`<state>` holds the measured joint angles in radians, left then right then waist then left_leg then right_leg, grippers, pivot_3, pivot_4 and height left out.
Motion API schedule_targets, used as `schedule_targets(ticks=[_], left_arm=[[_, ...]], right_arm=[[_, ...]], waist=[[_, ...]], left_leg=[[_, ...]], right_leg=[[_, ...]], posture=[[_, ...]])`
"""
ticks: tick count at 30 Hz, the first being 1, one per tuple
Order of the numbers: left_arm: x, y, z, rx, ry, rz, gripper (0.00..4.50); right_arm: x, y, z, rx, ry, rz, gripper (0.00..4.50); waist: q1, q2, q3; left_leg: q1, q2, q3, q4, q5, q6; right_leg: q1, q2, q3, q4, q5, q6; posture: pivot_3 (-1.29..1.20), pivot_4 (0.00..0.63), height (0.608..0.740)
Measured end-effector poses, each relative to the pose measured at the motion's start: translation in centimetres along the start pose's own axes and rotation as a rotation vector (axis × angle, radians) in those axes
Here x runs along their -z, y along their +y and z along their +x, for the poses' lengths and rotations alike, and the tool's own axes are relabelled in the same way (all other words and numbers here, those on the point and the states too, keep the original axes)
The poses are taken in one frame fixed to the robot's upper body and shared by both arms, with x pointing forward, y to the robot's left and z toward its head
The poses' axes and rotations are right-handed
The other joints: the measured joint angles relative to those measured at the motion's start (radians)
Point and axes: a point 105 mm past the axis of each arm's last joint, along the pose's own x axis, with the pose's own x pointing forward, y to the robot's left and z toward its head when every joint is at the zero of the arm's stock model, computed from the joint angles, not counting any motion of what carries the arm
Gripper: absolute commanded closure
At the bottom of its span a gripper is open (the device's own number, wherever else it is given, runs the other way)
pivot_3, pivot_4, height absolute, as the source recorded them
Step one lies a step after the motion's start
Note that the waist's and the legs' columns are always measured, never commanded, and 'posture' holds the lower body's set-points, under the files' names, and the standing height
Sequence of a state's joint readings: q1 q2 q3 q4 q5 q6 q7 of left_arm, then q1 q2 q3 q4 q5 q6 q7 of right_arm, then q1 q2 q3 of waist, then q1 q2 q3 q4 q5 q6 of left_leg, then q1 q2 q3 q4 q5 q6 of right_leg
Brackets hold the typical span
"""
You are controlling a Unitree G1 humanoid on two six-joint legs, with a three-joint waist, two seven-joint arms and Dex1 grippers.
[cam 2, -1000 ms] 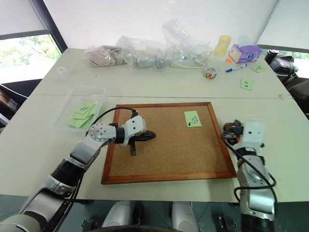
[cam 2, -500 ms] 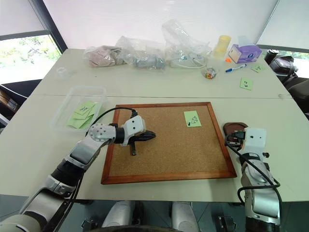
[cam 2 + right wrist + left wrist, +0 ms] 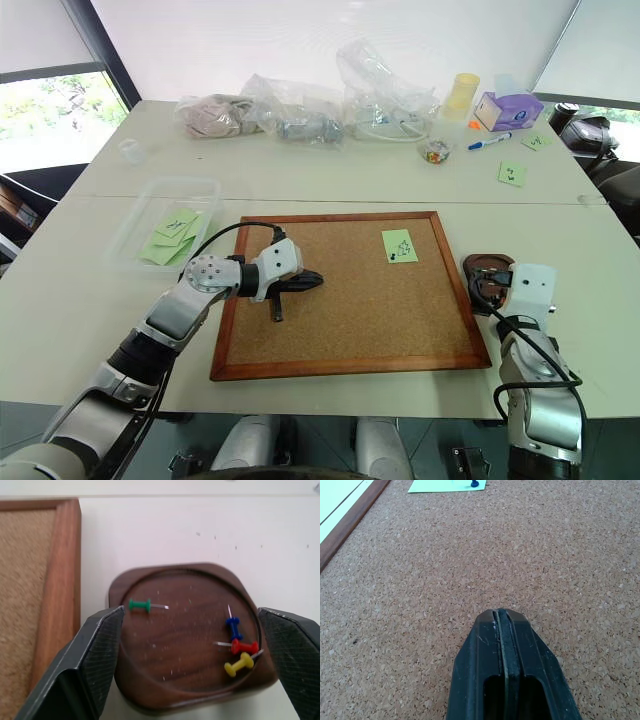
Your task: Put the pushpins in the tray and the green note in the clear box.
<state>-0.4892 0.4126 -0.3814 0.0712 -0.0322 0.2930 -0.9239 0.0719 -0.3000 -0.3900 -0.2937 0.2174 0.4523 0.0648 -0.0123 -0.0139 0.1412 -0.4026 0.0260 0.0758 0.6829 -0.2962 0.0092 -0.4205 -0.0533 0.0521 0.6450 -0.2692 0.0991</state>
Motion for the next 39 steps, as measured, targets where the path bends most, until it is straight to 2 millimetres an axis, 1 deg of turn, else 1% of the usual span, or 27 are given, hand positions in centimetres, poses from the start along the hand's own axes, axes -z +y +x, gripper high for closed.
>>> schedule_targets(ticks=[4,7,9,10,12,13,15,17,22,26,33,36,37,38,39], left_arm=[[0.0,0.0,0.0,0.000,0.000,0.000,4.50],[0.0,0.0,0.0,-0.001,0.000,0.000,4.50],[0.1,0.0,-0.1,-0.001,0.001,-0.001,4.50],[0.1,0.0,-0.1,0.000,0.002,-0.001,4.50],[0.0,0.0,0.0,0.002,-0.002,0.000,4.50],[0.0,0.0,0.0,0.003,-0.003,0.000,4.50],[-0.1,0.0,0.1,0.007,-0.003,0.002,4.50],[-0.1,0.1,0.1,0.008,-0.002,0.002,4.50],[-0.1,0.1,0.1,0.008,-0.002,0.002,4.50],[-0.1,0.1,0.1,0.007,-0.002,0.002,4.50],[-0.2,0.0,0.1,0.007,-0.003,0.005,4.50],[-0.2,0.0,0.1,0.007,-0.003,0.006,4.50],[-0.2,0.0,0.1,0.007,-0.003,0.006,4.50],[-0.2,0.0,0.1,0.008,-0.003,0.006,4.50],[-0.2,0.0,0.1,0.008,-0.003,0.006,4.50]], right_arm=[[-2.5,0.1,-0.1,-0.005,-0.127,-0.023,0.04],[-5.2,1.0,-0.1,-0.072,-0.240,-0.045,0.04],[-6.5,3.0,-0.2,-0.187,-0.279,-0.042,0.04],[-6.6,4.4,-0.2,-0.257,-0.282,-0.037,0.04],[-6.0,7.4,-0.4,-0.399,-0.251,-0.022,0.04],[-5.5,8.5,-0.5,-0.449,-0.230,-0.016,0.04],[-4.3,10.5,-0.8,-0.543,-0.181,-0.017,0.04],[-3.4,11.5,-0.9,-0.590,-0.147,-0.015,0.04],[-1.5,12.4,-0.7,-0.630,-0.072,-0.013,0.04],[-0.5,12.7,-0.5,-0.647,-0.033,-0.009,0.04],[-0.3,13.1,0.1,-0.650,-0.020,0.006,0.04],[-0.4,13.5,0.3,-0.653,-0.022,0.026,0.84],[-0.4,13.6,0.4,-0.655,-0.022,0.031,1.41],[-0.4,13.7,0.4,-0.656,-0.023,0.034,1.84],[-0.4,13.7,0.4,-0.658,-0.022,0.035,2.37]], waist=[[0.000,0.000,0.000],[0.000,0.000,0.000],[-0.001,0.000,0.000],[-0.001,0.000,0.000],[0.002,0.000,0.000],[0.002,0.000,0.000],[0.002,-0.001,0.000],[0.002,-0.001,0.000],[0.001,-0.001,0.000],[0.001,-0.001,0.000],[0.001,-0.001,0.000],[0.000,-0.001,0.000],[0.000,-0.001,0.000],[0.000,-0.001,0.000],[0.000,-0.001,0.000]], left_leg=[[0.000,0.000,0.000,0.000,0.000,0.000],[0.000,0.000,0.000,0.000,0.000,0.000],[0.000,0.000,0.000,0.000,0.000,0.000],[0.001,0.000,0.000,0.000,0.000,0.000],[0.001,0.000,0.000,0.000,0.000,0.000],[0.001,0.000,0.000,0.000,0.000,0.000],[0.000,0.000,0.000,0.000,0.000,0.000],[0.000,0.000,0.000,0.000,0.000,0.000],[0.000,0.000,0.000,0.000,0.000,0.000],[0.000,0.000,0.000,0.000,0.000,0.000],[0.000,0.000,0.000,0.000,0.000,0.000],[0.000,0.000,-0.001,0.000,0.000,0.000],[0.000,0.000,-0.001,0.000,0.000,0.000],[0.000,0.000,-0.001,0.000,0.000,0.000],[0.000,0.000,-0.001,0.000,0.000,0.000]], right_leg=[[0.000,0.000,0.000,0.000,0.000,0.000],[0.000,0.002,-0.001,0.000,0.000,0.000],[0.000,0.004,-0.001,0.000,0.000,0.000],[0.001,0.004,-0.001,0.000,0.000,0.000],[0.001,0.004,-0.001,0.000,0.000,0.000],[0.001,0.003,-0.001,0.000,0.000,0.000],[0.001,0.003,-0.001,-0.001,0.000,0.000],[0.001,0.002,-0.001,-0.001,0.000,0.000],[0.001,0.001,-0.001,-0.001,0.000,0.000],[0.001,0.000,-0.001,-0.001,0.000,0.000],[0.001,-0.002,-0.001,-0.001,0.000,0.000],[0.001,-0.003,-0.001,-0.001,0.000,0.000],[0.001,-0.003,-0.001,-0.001,0.000,0.000],[0.000,-0.003,-0.001,-0.001,0.000,0.000],[0.000,-0.003,-0.002,-0.001,0.000,0.000]], posture=[[0.00,0.150,0.737],[0.00,0.150,0.737],[0.00,0.150,0.737],[0.00,0.150,0.737],[0.00,0.150,0.737],[0.00,0.150,0.737],[0.00,0.150,0.737],[0.00,0.150,0.737],[0.00,0.150,0.737],[0.00,0.150,0.737],[0.00,0.150,0.737],[0.00,0.150,0.737],[0.00,0.150,0.737],[0.00,0.150,0.737],[0.00,0.150,0.737]])
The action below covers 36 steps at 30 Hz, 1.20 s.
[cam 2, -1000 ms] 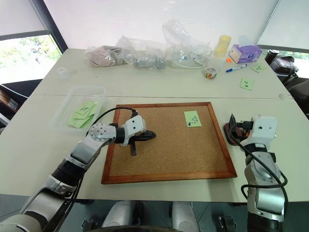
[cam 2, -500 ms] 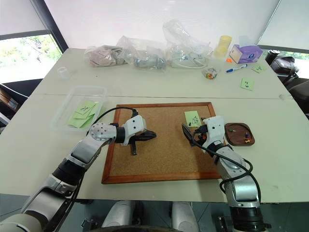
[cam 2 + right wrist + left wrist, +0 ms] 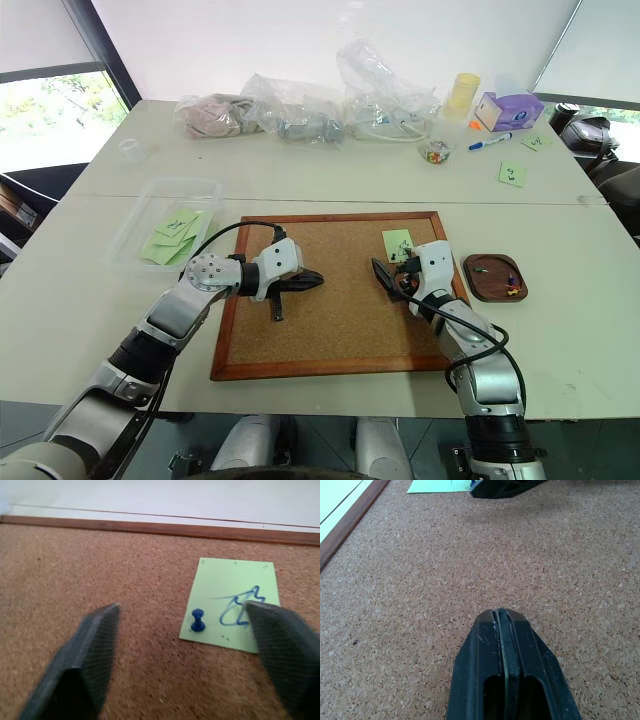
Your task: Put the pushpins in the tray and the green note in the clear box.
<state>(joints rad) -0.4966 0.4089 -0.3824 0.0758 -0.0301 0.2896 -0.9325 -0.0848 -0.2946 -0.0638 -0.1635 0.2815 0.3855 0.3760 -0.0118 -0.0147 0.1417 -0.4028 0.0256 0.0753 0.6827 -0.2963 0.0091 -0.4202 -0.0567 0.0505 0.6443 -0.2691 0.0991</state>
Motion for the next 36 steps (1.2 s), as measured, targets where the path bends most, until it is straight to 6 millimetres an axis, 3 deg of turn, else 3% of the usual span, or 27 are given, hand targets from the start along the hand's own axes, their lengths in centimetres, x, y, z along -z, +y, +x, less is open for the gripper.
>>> schedule_targets(ticks=[4,21,23,28,35,36], left_arm=[[0.0,0.0,0.0,0.000,0.001,0.001,4.50],[-0.1,0.0,0.0,0.000,-0.001,0.005,4.50],[-0.2,0.1,0.0,0.000,-0.001,0.007,4.50],[-0.1,0.1,0.0,0.001,-0.001,0.013,4.50],[-0.1,0.3,0.0,0.006,-0.019,-0.036,4.50],[-0.3,0.4,0.0,0.008,-0.038,-0.083,4.17]], right_arm=[[0.2,-0.5,0.0,0.022,0.007,0.006,4.48],[-0.1,-0.8,-0.3,0.037,-0.017,-0.005,4.48],[-0.6,-1.0,-0.3,0.052,-0.046,-0.024,4.48],[-4.0,-1.7,-1.1,0.107,-0.191,-0.094,4.48],[-4.2,-1.7,-1.4,0.120,-0.202,-0.104,4.48],[-4.2,-1.7,-1.5,0.121,-0.204,-0.106,4.49]], waist=[[-0.001,0.000,0.000],[-0.004,0.001,0.000],[-0.005,0.002,0.001],[-0.005,0.002,0.001],[-0.004,0.002,0.001],[-0.004,0.002,0.001]], left_leg=[[0.000,0.000,0.000,0.000,0.000,0.000],[-0.005,0.001,0.001,-0.003,-0.001,-0.001],[-0.005,0.001,0.002,-0.003,-0.001,-0.001],[-0.005,0.001,0.002,-0.003,-0.001,-0.001],[-0.005,0.001,0.002,-0.003,0.000,-0.001],[-0.005,0.001,0.002,-0.003,0.000,-0.001]], right_leg=[[0.000,-0.002,0.000,0.000,0.000,0.000],[-0.005,-0.008,-0.004,0.000,0.000,-0.001],[-0.006,-0.008,-0.004,0.000,0.000,-0.001],[-0.005,-0.008,-0.004,0.000,0.000,-0.001],[-0.005,-0.008,-0.004,0.000,0.000,-0.001],[-0.005,-0.008,-0.004,0.000,0.000,-0.001]], posture=[[0.00,0.150,0.737],[0.00,0.150,0.737],[0.00,0.150,0.737],[0.00,0.150,0.737],[0.00,0.150,0.737],[0.00,0.150,0.737]])
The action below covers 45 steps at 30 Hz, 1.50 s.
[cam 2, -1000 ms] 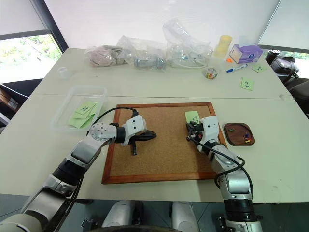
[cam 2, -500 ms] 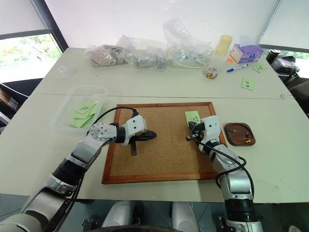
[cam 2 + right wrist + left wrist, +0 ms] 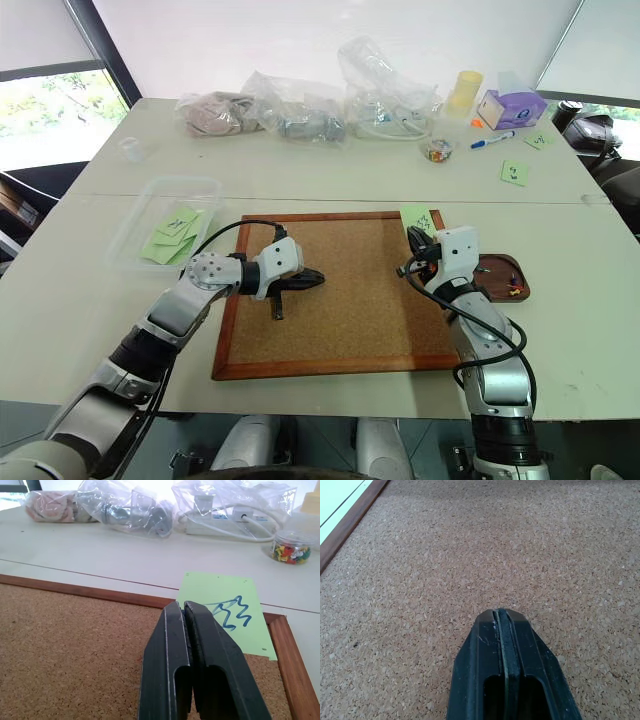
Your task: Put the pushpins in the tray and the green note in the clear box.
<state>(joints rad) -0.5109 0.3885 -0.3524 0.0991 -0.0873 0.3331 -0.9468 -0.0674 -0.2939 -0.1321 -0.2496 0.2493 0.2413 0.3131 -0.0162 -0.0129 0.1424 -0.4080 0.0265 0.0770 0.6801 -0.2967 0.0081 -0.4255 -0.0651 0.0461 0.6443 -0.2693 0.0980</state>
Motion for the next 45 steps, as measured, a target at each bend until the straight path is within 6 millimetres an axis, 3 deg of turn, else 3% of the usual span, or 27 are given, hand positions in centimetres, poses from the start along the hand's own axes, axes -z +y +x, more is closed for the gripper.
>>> schedule_targets(ticks=[4,9,10,12,17,21,33,37,43,45], left_arm=[[-1.4,1.7,-1.3,0.007,-0.103,-0.303,2.62],[-9.6,5.1,-4.0,0.070,-0.385,-0.468,0.23],[-10.6,5.3,-4.0,0.085,-0.413,-0.482,0.04],[-11.5,5.2,-3.1,0.129,-0.425,-0.567,0.04],[-10.0,3.9,1.5,0.207,-0.294,-0.851,0.04],[-11.7,3.5,4.9,0.258,-0.297,-1.003,0.04],[-14.1,3.7,7.1,0.302,-0.397,-1.059,0.04],[-14.3,3.9,7.6,0.282,-0.417,-1.071,1.32],[-13.7,3.9,8.3,0.256,-0.410,-1.094,4.38],[-13.6,3.9,8.5,0.249,-0.404,-1.092,4.45]], right_arm=[[-1.0,0.1,-0.5,-0.007,-0.023,-0.029,4.50],[-2.9,0.3,-1.1,-0.035,-0.056,-0.087,4.50],[-3.3,0.4,-1.2,-0.042,-0.061,-0.095,4.50],[-3.9,0.6,-1.3,-0.054,-0.069,-0.115,4.50],[-5.0,1.1,-1.5,-0.069,-0.087,-0.132,4.50],[-6.2,2.1,-1.5,-0.094,-0.120,-0.147,4.50],[-6.8,2.5,-1.7,-0.082,-0.124,-0.166,4.50],[-6.8,2.8,-1.7,-0.086,-0.126,-0.166,4.50],[-6.6,2.9,-1.7,-0.084,-0.114,-0.162,4.50],[-6.5,2.9,-1.7,-0.082,-0.110,-0.162,4.50]], waist=[[-0.001,0.000,0.004],[0.003,-0.001,0.008],[0.003,-0.001,0.008],[0.004,-0.001,0.008],[0.004,-0.008,0.014],[0.005,-0.011,0.015],[0.004,-0.012,0.017],[0.004,-0.012,0.017],[0.004,-0.012,0.017],[0.004,-0.012,0.017]], left_leg=[[-0.003,0.000,0.000,0.000,0.000,0.000],[-0.004,-0.001,0.000,0.001,0.000,0.001],[-0.004,-0.001,0.000,0.001,0.000,0.001],[-0.004,-0.003,0.000,0.001,0.000,0.002],[-0.004,-0.004,0.000,0.003,0.000,0.003],[-0.004,-0.007,-0.001,0.003,0.000,0.003],[-0.004,-0.008,-0.001,0.002,0.000,0.003],[-0.004,-0.008,-0.001,0.002,0.000,0.003],[-0.004,-0.008,-0.001,0.002,0.000,0.003],[-0.003,-0.008,-0.001,0.002,0.000,0.003]], right_leg=[[-0.003,0.000,-0.002,0.000,0.000,0.000],[-0.003,0.002,-0.005,0.000,0.002,0.004],[-0.002,0.003,-0.006,-0.001,0.002,0.005],[-0.001,0.005,-0.006,-0.001,0.001,0.008],[0.000,0.008,-0.006,-0.001,0.002,0.011],[0.000,0.008,-0.005,-0.001,0.001,0.011],[-0.001,0.008,-0.004,0.000,0.001,0.011],[-0.001,0.008,-0.004,0.000,0.001,0.011],[-0.001,0.008,-0.004,0.000,0.001,0.011],[-0.001,0.008,-0.004,0.000,0.001,0.012]], posture=[[0.00,0.150,0.737],[0.00,0.150,0.737],[0.00,0.150,0.737],[0.00,0.150,0.737],[0.00,0.150,0.737],[0.00,0.150,0.737],[0.00,0.150,0.737],[0.00,0.150,0.737],[0.00,0.150,0.737],[0.00,0.150,0.737]])
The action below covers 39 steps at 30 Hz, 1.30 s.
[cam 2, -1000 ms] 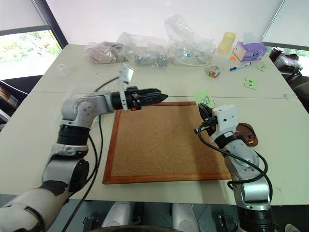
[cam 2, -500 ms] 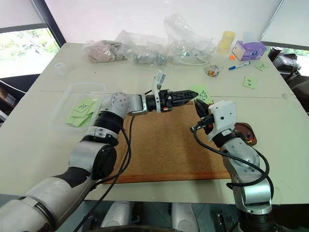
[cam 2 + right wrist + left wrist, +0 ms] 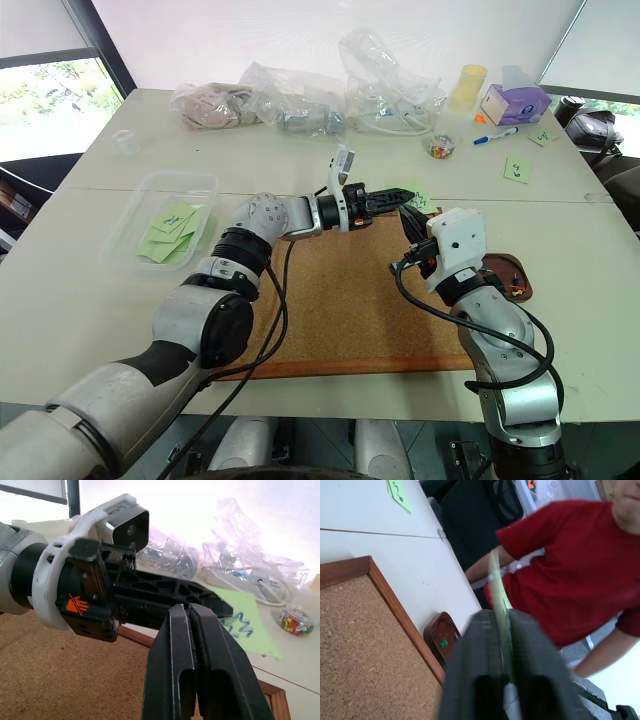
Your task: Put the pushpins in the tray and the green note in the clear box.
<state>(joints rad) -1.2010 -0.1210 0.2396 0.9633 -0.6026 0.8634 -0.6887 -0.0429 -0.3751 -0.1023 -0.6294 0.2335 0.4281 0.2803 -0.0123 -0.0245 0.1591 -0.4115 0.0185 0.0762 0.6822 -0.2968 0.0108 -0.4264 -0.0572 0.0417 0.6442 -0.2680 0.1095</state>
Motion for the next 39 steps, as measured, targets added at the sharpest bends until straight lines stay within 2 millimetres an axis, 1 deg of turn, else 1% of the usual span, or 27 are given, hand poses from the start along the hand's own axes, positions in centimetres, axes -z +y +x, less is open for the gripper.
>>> schedule_targets(ticks=[4,6,8,9,11,13,14,16,17,18,20,21,24,27,29,30,31,33,37,39], left_arm=[[0.2,0.5,0.1,-0.043,0.022,0.084,4.45],[0.2,1.2,0.0,-0.090,0.034,0.134,4.45],[0.1,2.2,-0.4,-0.135,0.026,0.150,4.45],[0.2,2.6,-0.6,-0.152,0.024,0.155,4.45],[0.2,3.5,-1.2,-0.181,0.019,0.158,4.45],[0.1,3.9,-1.8,-0.189,0.014,0.157,4.45],[-0.1,3.8,-2.2,-0.182,0.007,0.159,4.45],[-0.9,3.3,-3.4,-0.152,-0.015,0.192,4.45],[-1.3,3.0,-4.0,-0.141,-0.018,0.234,4.45],[-1.6,2.3,-4.7,-0.120,-0.020,0.311,4.45],[-1.3,1.0,-5.8,-0.075,-0.004,0.422,4.45],[-1.0,0.4,-6.3,-0.057,0.004,0.466,4.45],[0.2,-1.4,-7.3,0.005,0.017,0.503,4.45],[0.4,-2.8,-7.6,0.034,0.014,0.537,4.45],[0.4,-3.1,-7.7,0.028,0.004,0.550,4.45],[0.7,-2.8,-7.7,0.018,0.005,0.546,4.45],[0.9,-2.5,-7.8,0.007,0.007,0.539,4.45],[1.5,-2.1,-7.7,-0.003,0.019,0.529,4.45],[1.6,-2.2,-7.5,-0.005,0.016,0.539,4.45],[1.5,-2.2,-7.5,-0.008,0.015,0.542,4.50]], right_arm=[[0.1,0.0,0.0,0.007,0.002,0.002,4.50],[-0.2,0.0,0.0,0.018,-0.012,0.011,4.50],[-0.9,-0.2,-0.1,0.059,-0.053,0.056,4.50],[-1.2,-0.5,-0.2,0.088,-0.073,0.081,4.50],[-1.9,-1.8,-0.5,0.178,-0.122,0.154,4.50],[-2.1,-3.0,-1.2,0.249,-0.146,0.219,4.50],[-1.7,-3.6,-1.7,0.284,-0.137,0.237,4.50],[0.0,-4.9,-3.1,0.355,-0.069,0.243,4.50],[0.9,-5.4,-3.6,0.387,-0.031,0.237,4.50],[2.0,-6.2,-4.3,0.426,0.025,0.219,4.50],[4.0,-7.8,-5.5,0.494,0.131,0.175,4.50],[4.7,-8.3,-5.9,0.509,0.173,0.159,4.50],[7.0,-9.0,-6.8,0.524,0.294,0.122,4.50],[8.8,-9.6,-7.4,0.546,0.384,0.096,4.50],[10.0,-10.1,-7.8,0.550,0.461,0.047,4.50],[10.6,-10.3,-8.0,0.552,0.496,0.028,4.50],[11.1,-10.5,-8.1,0.555,0.522,0.019,4.50],[11.2,-10.7,-7.8,0.552,0.527,0.009,4.50],[11.5,-10.9,-7.4,0.546,0.533,0.017,4.50],[11.6,-11.0,-7.3,0.543,0.535,0.021,3.93]], waist=[[0.000,0.000,0.000],[0.000,0.000,0.000],[0.000,0.000,0.000],[0.000,0.000,0.000],[0.000,0.000,0.000],[0.002,0.000,0.000],[0.002,0.000,0.000],[0.000,0.000,0.000],[0.000,0.000,0.000],[-0.003,0.001,0.000],[-0.003,0.001,0.000],[-0.003,0.002,-0.001],[-0.001,0.002,-0.001],[0.000,0.002,-0.001],[-0.001,0.002,-0.001],[-0.001,0.002,-0.001],[0.000,0.002,-0.001],[-0.001,0.002,-0.001],[-0.001,0.002,-0.001],[-0.001,0.002,-0.001]], left_leg=[[0.000,0.000,0.000,0.000,0.000,0.000],[0.000,0.000,0.000,0.000,0.000,0.000],[0.000,0.000,0.000,0.000,0.000,0.000],[0.000,0.000,0.000,0.000,0.000,0.000],[0.000,0.000,0.000,0.000,0.000,0.000],[0.000,0.003,0.000,0.000,0.000,0.000],[0.000,0.003,0.000,0.000,0.000,0.000],[0.000,0.003,0.000,0.000,0.000,0.000],[0.000,0.003,0.001,0.000,0.000,0.000],[0.000,0.003,0.001,0.000,0.000,0.000],[0.001,0.004,0.002,0.000,0.001,-0.001],[0.001,0.004,0.002,0.000,0.001,-0.002],[0.002,0.004,0.002,0.000,0.001,-0.002],[0.002,0.004,0.002,0.001,0.001,-0.002],[0.003,0.004,0.002,0.001,0.001,-0.002],[0.003,0.004,0.002,0.001,0.001,-0.002],[0.003,0.004,0.002,0.001,0.001,-0.002],[0.003,0.004,0.001,0.001,0.001,-0.002],[0.003,0.004,0.001,0.001,0.001,-0.002],[0.003,0.004,0.001,0.001,0.001,-0.002]], right_leg=[[0.000,0.000,0.000,0.000,0.000,0.000],[0.000,0.000,0.000,0.000,0.000,0.000],[0.000,0.000,0.000,0.000,0.000,0.000],[0.000,0.000,0.000,0.001,0.000,0.000],[0.000,0.000,0.000,0.001,0.000,0.000],[0.000,0.000,0.000,0.001,0.000,0.000],[0.000,0.000,0.000,0.001,0.000,0.000],[0.000,0.000,0.000,0.001,0.000,0.000],[0.000,-0.001,0.000,0.001,0.000,0.000],[0.000,-0.001,0.001,0.001,0.000,0.000],[0.000,-0.001,0.002,0.002,0.000,0.000],[0.000,-0.001,0.002,0.002,0.000,0.000],[0.001,-0.001,0.002,0.003,0.000,0.000],[0.001,-0.001,0.002,0.003,0.000,0.000],[0.001,-0.001,0.002,0.003,0.000,0.000],[0.001,-0.001,0.002,0.003,0.000,0.000],[0.001,0.000,0.002,0.003,0.000,0.000],[0.002,0.000,0.002,0.003,0.000,0.000],[0.002,0.000,0.002,0.003,0.000,0.000],[0.002,0.001,0.002,0.003,0.000,0.000]], posture=[[0.00,0.150,0.737],[0.00,0.150,0.737],[0.00,0.150,0.737],[0.00,0.150,0.737],[0.00,0.150,0.737],[0.00,0.150,0.737],[0.00,0.150,0.737],[0.00,0.150,0.737],[0.00,0.150,0.737],[0.00,0.150,0.737],[0.00,0.150,0.737],[0.00,0.150,0.737],[0.00,0.150,0.737],[0.00,0.150,0.737],[0.00,0.150,0.737],[0.00,0.150,0.737],[0.00,0.150,0.737],[0.00,0.150,0.737],[0.00,0.150,0.737],[0.00,0.150,0.737]])
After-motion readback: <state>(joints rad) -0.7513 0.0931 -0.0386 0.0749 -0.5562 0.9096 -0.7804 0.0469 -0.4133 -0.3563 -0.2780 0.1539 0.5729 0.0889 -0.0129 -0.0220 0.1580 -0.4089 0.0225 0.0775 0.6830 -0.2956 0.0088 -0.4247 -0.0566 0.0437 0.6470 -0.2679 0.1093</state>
